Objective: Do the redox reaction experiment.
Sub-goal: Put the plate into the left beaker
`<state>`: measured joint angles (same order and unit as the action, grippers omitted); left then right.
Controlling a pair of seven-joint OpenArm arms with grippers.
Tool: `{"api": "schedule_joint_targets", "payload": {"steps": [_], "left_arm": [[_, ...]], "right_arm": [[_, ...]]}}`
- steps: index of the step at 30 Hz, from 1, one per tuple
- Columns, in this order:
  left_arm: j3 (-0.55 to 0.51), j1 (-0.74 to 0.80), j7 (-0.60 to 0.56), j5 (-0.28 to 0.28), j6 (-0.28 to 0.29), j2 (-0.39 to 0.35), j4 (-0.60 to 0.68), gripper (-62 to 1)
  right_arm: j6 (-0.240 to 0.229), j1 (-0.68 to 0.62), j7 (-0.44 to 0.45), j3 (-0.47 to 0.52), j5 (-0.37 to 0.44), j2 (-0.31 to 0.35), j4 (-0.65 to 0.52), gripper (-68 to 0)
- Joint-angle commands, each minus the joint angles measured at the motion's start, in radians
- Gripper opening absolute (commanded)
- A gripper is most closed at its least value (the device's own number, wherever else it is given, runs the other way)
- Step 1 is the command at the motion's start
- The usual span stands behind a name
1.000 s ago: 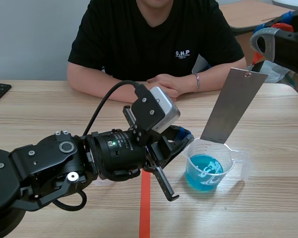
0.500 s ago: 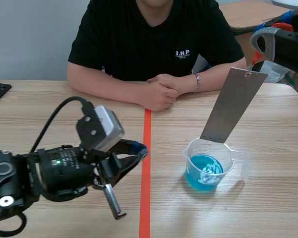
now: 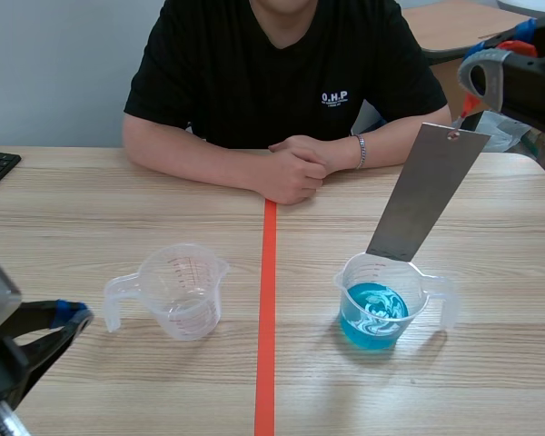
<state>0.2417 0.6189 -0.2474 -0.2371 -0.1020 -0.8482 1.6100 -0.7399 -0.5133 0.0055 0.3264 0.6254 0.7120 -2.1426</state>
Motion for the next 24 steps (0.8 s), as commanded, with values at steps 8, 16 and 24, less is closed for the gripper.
{"api": "schedule_joint_targets", "payload": {"steps": [8, 16, 24], "left_arm": [[-0.292, 0.322, -0.135, -0.013, -0.017, 0.137, 0.007, -56.3], [-0.423, 0.457, -0.156, -0.012, -0.02, 0.308, 0.007, -56.3], [-0.446, 0.5, -0.094, -0.005, -0.043, 0.422, 0.007, -56.3]], "right_arm": [[-0.006, 0.094, -0.009, -0.034, 0.014, 0.014, -0.011, -66.0], [-0.006, 0.208, -0.049, -0.152, 0.015, 0.013, -0.01, -66.0], [-0.006, 0.37, -0.1, -0.329, 0.014, -0.006, 0.006, -66.0]]}}
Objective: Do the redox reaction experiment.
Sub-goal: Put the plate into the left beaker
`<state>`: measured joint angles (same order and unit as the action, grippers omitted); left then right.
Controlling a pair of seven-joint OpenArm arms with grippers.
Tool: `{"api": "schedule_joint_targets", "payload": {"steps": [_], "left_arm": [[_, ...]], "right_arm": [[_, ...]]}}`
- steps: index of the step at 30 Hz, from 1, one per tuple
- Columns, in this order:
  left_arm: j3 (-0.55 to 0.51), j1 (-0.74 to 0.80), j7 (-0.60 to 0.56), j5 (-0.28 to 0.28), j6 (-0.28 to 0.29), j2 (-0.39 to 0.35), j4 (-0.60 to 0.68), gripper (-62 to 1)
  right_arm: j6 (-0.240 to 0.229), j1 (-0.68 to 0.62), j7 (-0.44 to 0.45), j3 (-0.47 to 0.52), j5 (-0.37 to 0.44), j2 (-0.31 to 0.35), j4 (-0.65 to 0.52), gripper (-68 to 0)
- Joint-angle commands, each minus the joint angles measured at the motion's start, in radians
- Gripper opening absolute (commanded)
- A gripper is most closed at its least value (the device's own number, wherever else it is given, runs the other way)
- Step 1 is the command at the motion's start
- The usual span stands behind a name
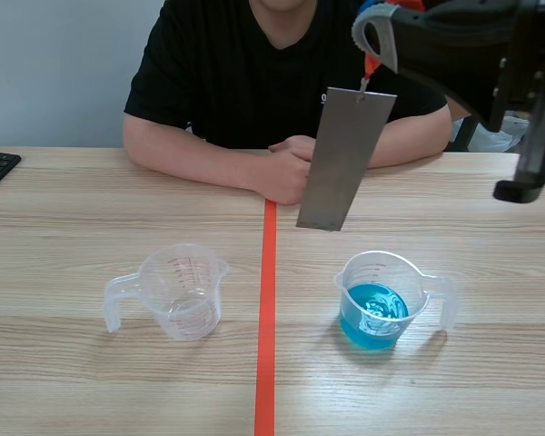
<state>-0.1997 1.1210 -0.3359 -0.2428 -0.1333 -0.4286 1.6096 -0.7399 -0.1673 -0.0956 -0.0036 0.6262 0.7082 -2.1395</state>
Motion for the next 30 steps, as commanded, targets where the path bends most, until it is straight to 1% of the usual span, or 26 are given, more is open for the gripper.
{"api": "schedule_joint_targets", "payload": {"steps": [1, 7, 9, 13, 17, 20, 23, 30], "left_arm": [[-0.005, -0.001, 0.005, 0.001, -0.014, 0.013, 0.007, -56.3], [-0.005, 0.009, 0.049, 0.001, -0.014, 0.055, 0.007, -56.3], [-0.005, 0.01, 0.049, 0.001, -0.014, 0.066, 0.007, -56.2], [-0.003, 0.01, 0.049, 0.0, -0.006, 0.068, 0.0, -56.3], [-0.003, 0.015, 0.053, 0.0, -0.003, 0.068, 0.0, -56.3], [-0.003, 0.026, 0.064, 0.0, -0.003, 0.068, 0.0, -56.3], [-0.003, 0.029, 0.064, 0.0, -0.003, 0.068, 0.0, -56.3], [-0.003, 0.029, 0.068, 0.0, 0.004, 0.068, 0.0, -56.3]], "right_arm": [[-0.006, 0.045, -0.01, -0.021, 0.014, -0.009, 0.007, -66.0], [0.0, 0.178, -0.089, -0.154, 0.013, -0.076, 0.034, -66.0], [0.016, 0.217, -0.116, -0.198, 0.013, -0.103, 0.045, -66.0], [0.022, 0.291, -0.167, -0.283, 0.01, -0.166, 0.079, -66.0], [0.044, 0.352, -0.22, -0.361, 0.004, -0.234, 0.115, -66.0], [0.044, 0.391, -0.256, -0.411, 0.0, -0.283, 0.14, -66.0], [0.045, 0.419, -0.267, -0.456, -0.035, -0.327, 0.158, -66.0], [0.045, 0.43, -0.285, -0.545, -0.118, -0.416, 0.194, -66.0]]}}
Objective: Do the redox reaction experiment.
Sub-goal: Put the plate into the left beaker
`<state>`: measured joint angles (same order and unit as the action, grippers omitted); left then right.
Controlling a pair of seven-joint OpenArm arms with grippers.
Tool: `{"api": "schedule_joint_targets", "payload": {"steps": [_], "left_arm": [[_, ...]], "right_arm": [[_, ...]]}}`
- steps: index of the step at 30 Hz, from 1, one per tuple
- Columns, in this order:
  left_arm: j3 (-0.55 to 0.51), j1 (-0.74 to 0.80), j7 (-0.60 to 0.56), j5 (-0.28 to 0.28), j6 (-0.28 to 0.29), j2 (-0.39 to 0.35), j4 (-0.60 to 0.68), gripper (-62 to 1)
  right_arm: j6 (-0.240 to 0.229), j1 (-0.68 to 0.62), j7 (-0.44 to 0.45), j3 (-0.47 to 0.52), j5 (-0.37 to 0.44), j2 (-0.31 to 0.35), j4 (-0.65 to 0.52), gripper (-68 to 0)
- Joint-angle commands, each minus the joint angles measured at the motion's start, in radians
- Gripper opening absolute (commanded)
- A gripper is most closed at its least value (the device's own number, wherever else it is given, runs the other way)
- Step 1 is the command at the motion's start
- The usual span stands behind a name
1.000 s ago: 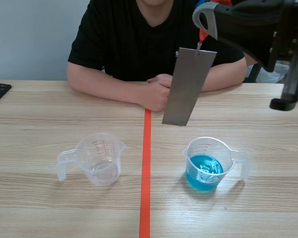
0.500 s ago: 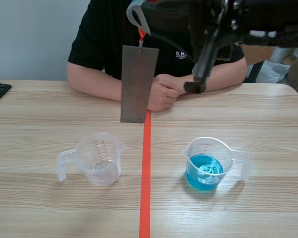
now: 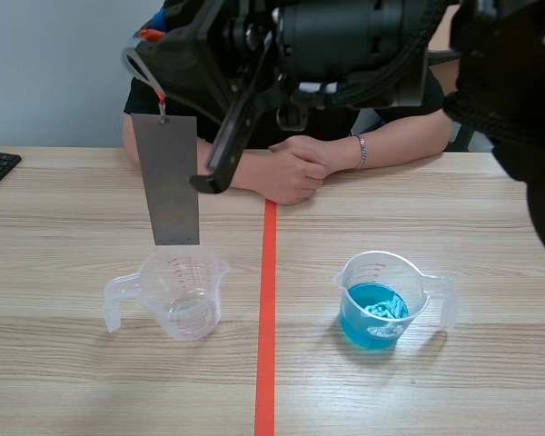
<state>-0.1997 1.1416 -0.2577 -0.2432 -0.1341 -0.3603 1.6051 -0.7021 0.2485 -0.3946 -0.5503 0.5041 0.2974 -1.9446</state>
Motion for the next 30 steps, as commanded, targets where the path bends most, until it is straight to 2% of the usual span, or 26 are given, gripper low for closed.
{"api": "schedule_joint_targets", "payload": {"steps": [1, 8, 14, 22, 28, 30], "left_arm": [[-0.003, 0.008, -0.01, 0.0, 0.011, 0.0, 0.005, -56.3], [-0.003, 0.008, 0.032, 0.001, 0.017, 0.0, 0.005, -56.3], [-0.003, 0.008, 0.079, 0.001, 0.017, 0.0, 0.005, -56.2], [-0.003, 0.008, 0.075, 0.001, 0.017, 0.0, 0.005, -56.2], [-0.003, 0.008, 0.076, 0.001, 0.017, 0.0, 0.005, -56.2], [-0.003, 0.008, 0.076, 0.001, 0.018, 0.0, 0.005, -53.8]], "right_arm": [[0.007, 0.015, 0.014, -0.01, -0.008, -0.016, 0.005, -66.0], [0.007, 0.015, 0.012, -0.066, -0.091, -0.084, 0.063, -66.0], [0.007, 0.015, 0.012, -0.073, -0.141, -0.126, 0.123, -66.0], [0.006, 0.015, 0.028, -0.073, -0.169, -0.143, 0.178, -66.0], [0.006, 0.015, 0.084, -0.073, -0.222, -0.143, 0.23, -66.0], [0.006, 0.015, 0.104, -0.073, -0.243, -0.143, 0.254, -66.0]]}}
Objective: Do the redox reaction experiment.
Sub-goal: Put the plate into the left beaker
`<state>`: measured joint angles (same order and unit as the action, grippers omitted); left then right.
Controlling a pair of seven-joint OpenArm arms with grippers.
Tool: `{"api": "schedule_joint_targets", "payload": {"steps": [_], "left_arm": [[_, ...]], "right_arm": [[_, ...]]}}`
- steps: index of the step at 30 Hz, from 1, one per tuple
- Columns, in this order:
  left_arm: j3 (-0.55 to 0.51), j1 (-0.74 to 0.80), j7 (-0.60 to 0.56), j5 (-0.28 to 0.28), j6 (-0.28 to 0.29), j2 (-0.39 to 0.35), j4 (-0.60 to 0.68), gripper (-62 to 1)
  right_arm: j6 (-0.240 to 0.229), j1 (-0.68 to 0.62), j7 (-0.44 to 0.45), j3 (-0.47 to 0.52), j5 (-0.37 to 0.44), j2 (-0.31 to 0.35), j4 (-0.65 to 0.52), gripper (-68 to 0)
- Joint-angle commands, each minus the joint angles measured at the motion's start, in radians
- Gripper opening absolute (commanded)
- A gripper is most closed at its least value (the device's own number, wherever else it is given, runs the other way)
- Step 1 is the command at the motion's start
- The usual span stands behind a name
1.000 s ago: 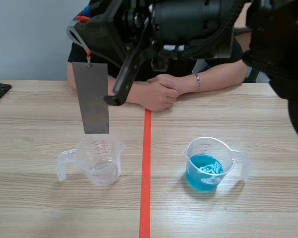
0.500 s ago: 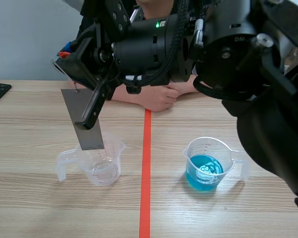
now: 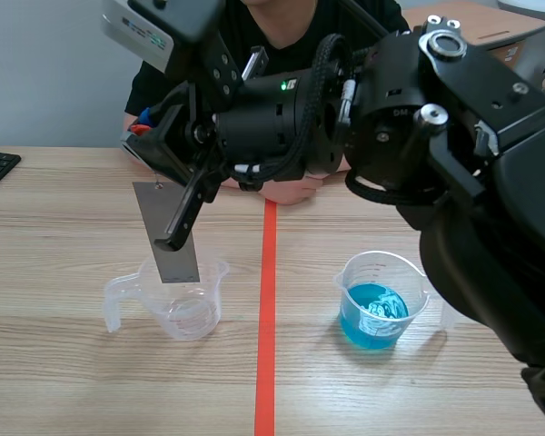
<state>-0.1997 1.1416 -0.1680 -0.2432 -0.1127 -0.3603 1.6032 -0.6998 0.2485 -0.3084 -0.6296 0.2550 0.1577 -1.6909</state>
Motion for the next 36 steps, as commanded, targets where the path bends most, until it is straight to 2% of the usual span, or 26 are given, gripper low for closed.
{"api": "schedule_joint_targets", "payload": {"steps": [1, 4, 10, 12, 15, 19, 20, 24, 31, 36], "left_arm": [[-0.003, 0.008, -0.014, 0.001, -0.004, 0.0, 0.007, -51.0], [-0.003, 0.008, -0.014, 0.002, 0.015, -0.001, 0.007, -41.5], [-0.003, 0.008, -0.013, 0.002, 0.056, -0.001, 0.007, -32.9], [-0.003, 0.008, 0.002, 0.005, 0.056, -0.001, 0.007, -26.7], [-0.003, 0.008, 0.011, 0.064, 0.057, -0.001, 0.007, -15.8], [-0.003, 0.008, 0.05, 0.069, 0.056, -0.001, 0.007, -0.5], [-0.003, 0.008, 0.056, 0.069, 0.056, -0.001, 0.007, 1.4], [-0.003, 0.005, 0.053, 0.073, 0.055, -0.001, 0.007, 1.4], [-0.003, 0.005, 0.054, 0.073, 0.055, -0.001, 0.007, 1.4], [-0.003, 0.005, 0.056, 0.073, 0.056, -0.001, 0.007, 1.4]], "right_arm": [[0.004, 0.015, 0.031, 0.006, -0.004, -0.003, 0.012, -66.0], [0.004, 0.015, 0.073, 0.006, -0.035, -0.003, 0.05, -66.0], [0.004, 0.015, 0.149, -0.031, -0.13, -0.015, 0.127, -66.0], [0.004, 0.015, 0.171, -0.042, -0.171, -0.028, 0.156, -66.0], [0.004, 0.014, 0.182, -0.046, -0.205, -0.042, 0.19, -66.0], [0.004, 0.014, 0.183, -0.046, -0.227, -0.044, 0.2, -65.4], [0.004, 0.014, 0.183, -0.046, -0.227, -0.044, 0.2, -63.5], [-0.003, 0.014, 0.183, -0.046, -0.227, -0.044, 0.2, -52.0], [-0.046, 0.014, 0.206, -0.046, -0.216, -0.045, 0.2, -22.4], [-0.046, 0.012, 0.258, -0.074, -0.078, -0.045, 0.199, 0.4]]}}
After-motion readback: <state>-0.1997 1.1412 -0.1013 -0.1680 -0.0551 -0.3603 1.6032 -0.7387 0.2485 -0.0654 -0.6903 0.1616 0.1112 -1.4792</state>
